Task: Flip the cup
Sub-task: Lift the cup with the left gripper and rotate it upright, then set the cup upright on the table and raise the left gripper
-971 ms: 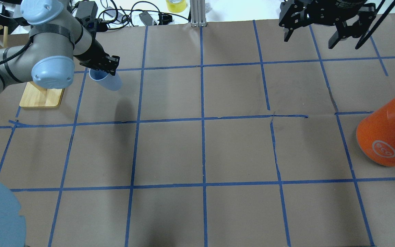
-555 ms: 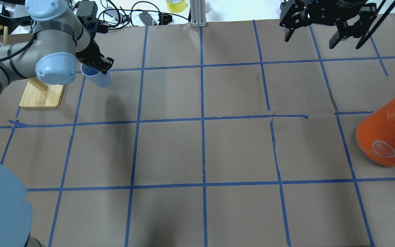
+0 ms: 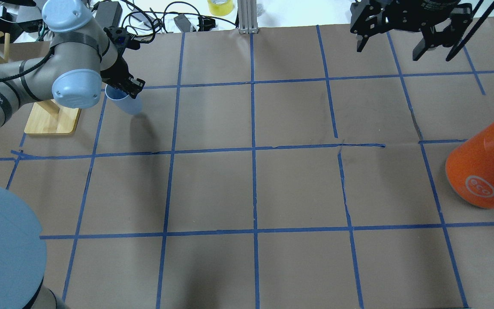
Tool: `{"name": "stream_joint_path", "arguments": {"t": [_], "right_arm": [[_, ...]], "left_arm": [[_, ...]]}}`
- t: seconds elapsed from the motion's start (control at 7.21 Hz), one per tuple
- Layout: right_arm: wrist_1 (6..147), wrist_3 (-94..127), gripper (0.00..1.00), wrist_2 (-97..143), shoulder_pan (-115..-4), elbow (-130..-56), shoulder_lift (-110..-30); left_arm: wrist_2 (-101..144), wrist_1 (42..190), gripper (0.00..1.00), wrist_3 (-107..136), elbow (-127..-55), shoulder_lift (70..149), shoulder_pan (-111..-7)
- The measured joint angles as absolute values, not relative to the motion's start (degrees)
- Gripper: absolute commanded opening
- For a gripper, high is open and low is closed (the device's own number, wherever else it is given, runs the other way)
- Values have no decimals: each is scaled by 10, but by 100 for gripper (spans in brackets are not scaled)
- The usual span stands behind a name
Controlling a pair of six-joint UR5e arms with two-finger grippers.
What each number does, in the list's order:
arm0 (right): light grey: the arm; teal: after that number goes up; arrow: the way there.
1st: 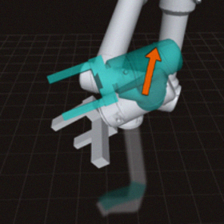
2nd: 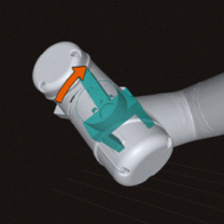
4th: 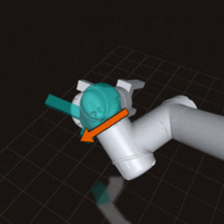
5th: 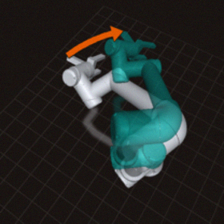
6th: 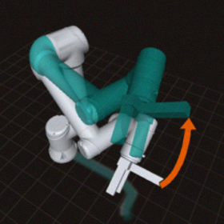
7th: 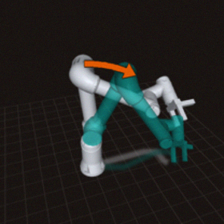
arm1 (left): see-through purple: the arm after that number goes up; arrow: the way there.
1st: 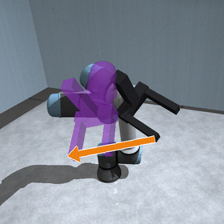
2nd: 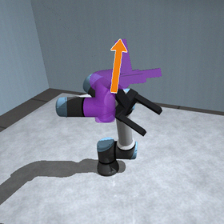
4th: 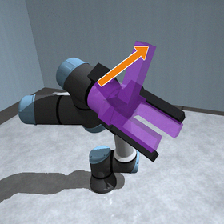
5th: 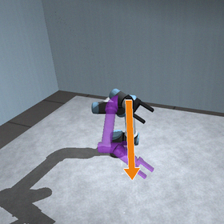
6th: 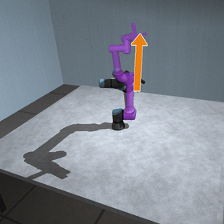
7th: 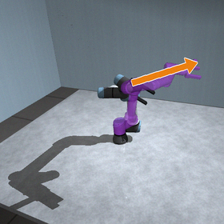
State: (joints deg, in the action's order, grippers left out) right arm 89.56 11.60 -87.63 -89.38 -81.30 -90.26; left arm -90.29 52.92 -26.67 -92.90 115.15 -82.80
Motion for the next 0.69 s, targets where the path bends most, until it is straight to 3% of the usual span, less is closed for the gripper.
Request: {"name": "stream_joint_path", "arguments": {"t": [0.42, 0.69], "right_arm": [[895, 116, 100, -876, -894, -813, -903], [895, 116, 100, -877, -894, -813, -903]], "left_arm": [[-901, 530, 94, -260, -934, 1153, -828], [-900, 532, 100, -249, -933, 1137, -829]]}}
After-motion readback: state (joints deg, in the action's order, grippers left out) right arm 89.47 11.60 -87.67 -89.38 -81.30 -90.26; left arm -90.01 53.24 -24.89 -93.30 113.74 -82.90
